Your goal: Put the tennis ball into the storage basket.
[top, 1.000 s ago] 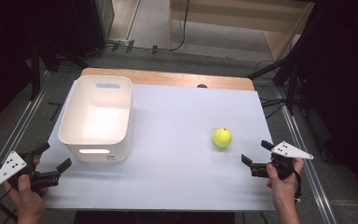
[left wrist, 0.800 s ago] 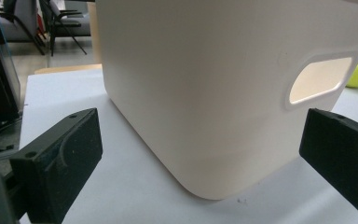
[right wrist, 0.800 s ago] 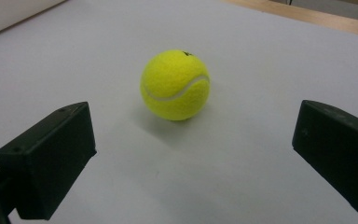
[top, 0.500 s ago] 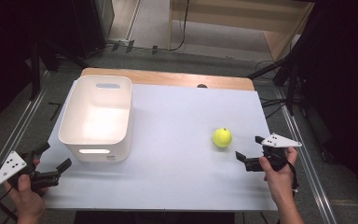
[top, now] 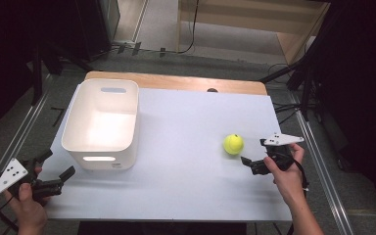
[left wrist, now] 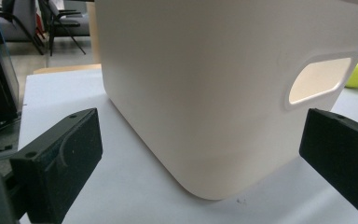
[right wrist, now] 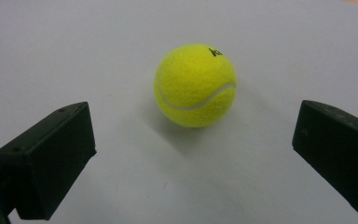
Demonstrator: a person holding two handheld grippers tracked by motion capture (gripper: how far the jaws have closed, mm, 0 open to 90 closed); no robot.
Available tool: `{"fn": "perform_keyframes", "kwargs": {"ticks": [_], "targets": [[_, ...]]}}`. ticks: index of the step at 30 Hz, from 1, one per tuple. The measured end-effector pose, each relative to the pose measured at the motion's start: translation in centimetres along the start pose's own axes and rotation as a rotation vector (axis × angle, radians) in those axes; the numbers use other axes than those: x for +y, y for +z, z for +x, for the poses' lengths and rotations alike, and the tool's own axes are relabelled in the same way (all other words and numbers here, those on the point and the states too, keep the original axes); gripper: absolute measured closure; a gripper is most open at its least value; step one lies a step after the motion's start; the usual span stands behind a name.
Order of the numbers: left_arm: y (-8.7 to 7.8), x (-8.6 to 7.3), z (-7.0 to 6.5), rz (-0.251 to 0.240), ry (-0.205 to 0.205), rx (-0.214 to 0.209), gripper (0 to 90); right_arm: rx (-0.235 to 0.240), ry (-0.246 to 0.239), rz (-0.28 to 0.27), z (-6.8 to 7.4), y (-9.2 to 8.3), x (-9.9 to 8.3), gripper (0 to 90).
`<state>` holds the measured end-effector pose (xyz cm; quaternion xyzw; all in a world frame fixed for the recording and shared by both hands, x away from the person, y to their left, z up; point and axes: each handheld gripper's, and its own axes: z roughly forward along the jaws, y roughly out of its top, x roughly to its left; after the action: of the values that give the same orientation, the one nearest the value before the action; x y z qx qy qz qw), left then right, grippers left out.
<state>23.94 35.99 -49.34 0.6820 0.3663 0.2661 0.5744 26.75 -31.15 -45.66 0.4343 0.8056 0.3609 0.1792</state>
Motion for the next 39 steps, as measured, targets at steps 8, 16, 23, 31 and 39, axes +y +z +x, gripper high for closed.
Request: {"fn": "perform_keyframes", "kwargs": {"ticks": [8, 16, 23, 31, 39], "targets": [[0.0, 0.0, 0.0, 0.000, -0.001, -0.002, 0.0, 0.022, -0.011, 0.040, -0.2, 0.8, 0.9, 0.0], [0.0, 0.0, 0.0, 0.004, -0.007, 0.001, 0.0, 0.040, -0.023, 0.083, -0.4, 1.7, 1.8, 0.0], [0.0, 0.0, 0.0, 0.004, -0.008, 0.000, 0.0, 0.048, -0.042, 0.115, -0.5, 2.2, 2.5, 0.0], [0.0, 0.0, 0.0, 0.006, -0.008, 0.002, 0.0, 0.050, -0.071, 0.162, -0.7, 2.6, 3.5, 0.0], [0.1, 0.0, 0.0, 0.005, -0.010, 0.000, 0.0, 0.065, -0.093, 0.218, -0.7, 3.2, 4.4, 0.0]]}}
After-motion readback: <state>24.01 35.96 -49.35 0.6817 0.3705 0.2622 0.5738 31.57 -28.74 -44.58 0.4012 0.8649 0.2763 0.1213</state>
